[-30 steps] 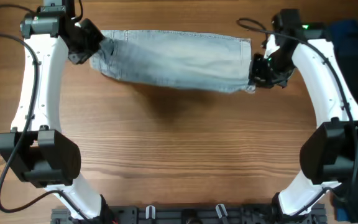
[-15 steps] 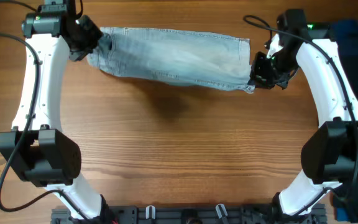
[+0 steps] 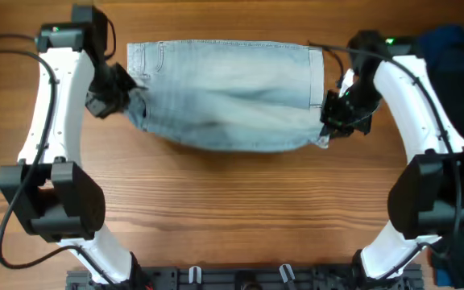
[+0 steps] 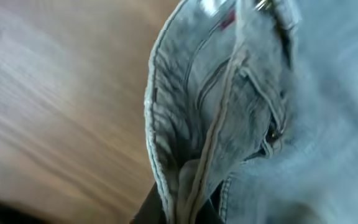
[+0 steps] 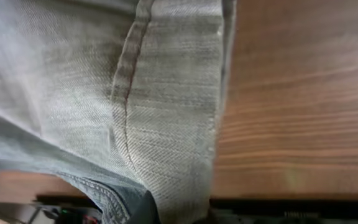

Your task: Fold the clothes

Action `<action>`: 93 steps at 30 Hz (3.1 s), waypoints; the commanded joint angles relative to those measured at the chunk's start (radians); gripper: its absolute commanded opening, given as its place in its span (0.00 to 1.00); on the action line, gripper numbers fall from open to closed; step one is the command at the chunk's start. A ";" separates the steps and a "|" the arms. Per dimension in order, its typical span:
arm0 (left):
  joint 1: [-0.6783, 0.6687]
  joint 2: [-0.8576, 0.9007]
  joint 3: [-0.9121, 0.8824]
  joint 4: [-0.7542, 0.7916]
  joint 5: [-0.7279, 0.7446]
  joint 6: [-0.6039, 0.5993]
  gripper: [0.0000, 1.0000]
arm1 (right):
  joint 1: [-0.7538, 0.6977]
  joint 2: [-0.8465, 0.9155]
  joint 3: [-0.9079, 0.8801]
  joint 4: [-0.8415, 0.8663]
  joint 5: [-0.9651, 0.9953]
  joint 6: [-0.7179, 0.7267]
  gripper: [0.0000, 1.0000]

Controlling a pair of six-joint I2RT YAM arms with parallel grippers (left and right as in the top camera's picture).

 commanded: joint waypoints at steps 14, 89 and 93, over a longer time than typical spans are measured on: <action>0.013 0.013 -0.457 0.201 -0.016 -0.048 0.23 | 0.076 0.009 -0.347 0.193 0.081 -0.006 0.08; 0.126 0.011 -0.570 0.319 0.040 -0.097 0.68 | 0.076 -0.105 -0.454 0.340 0.156 -0.029 0.04; 0.126 0.011 -0.571 0.318 0.040 -0.097 0.53 | 0.076 -0.105 -0.454 0.340 0.156 -0.029 0.04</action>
